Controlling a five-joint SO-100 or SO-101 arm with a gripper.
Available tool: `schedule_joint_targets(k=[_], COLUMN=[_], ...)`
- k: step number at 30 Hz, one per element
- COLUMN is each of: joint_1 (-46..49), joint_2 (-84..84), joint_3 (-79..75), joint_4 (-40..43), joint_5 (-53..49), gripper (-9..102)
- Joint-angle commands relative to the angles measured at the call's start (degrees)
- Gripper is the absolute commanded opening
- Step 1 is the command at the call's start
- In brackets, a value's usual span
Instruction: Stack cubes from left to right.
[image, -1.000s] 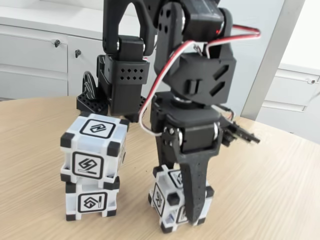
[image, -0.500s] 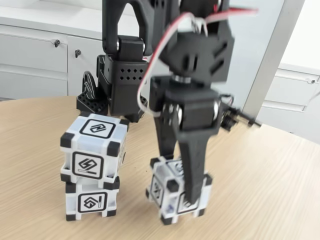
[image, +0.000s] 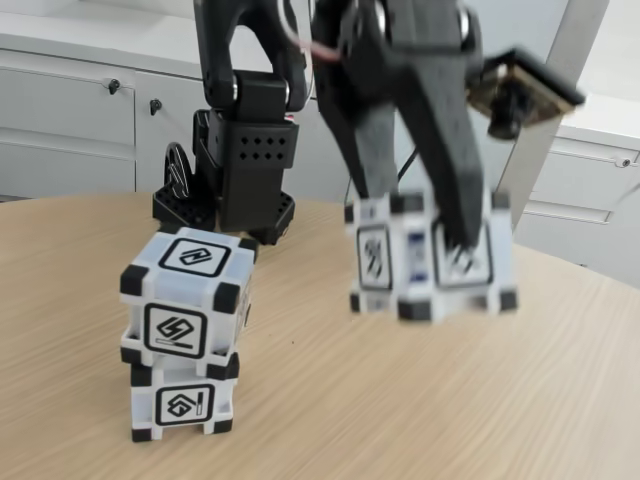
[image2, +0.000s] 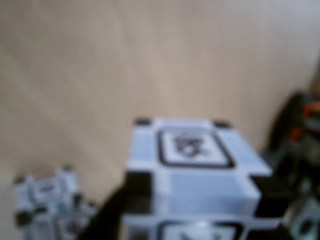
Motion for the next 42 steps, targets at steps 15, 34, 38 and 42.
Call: schedule_joint_targets(k=[15, 34, 38, 42], joint_1=[0.7, 0.7, 0.8, 0.8], joint_2=[3.1, 3.3, 3.3, 3.3], joint_3=[-0.4, -1.4, -2.3, -6.2], joint_4=[1.8, 10.1, 10.2, 10.3], joint_5=[-0.8, -0.1, 0.1, 1.1], gripper=[15, 15, 15, 15])
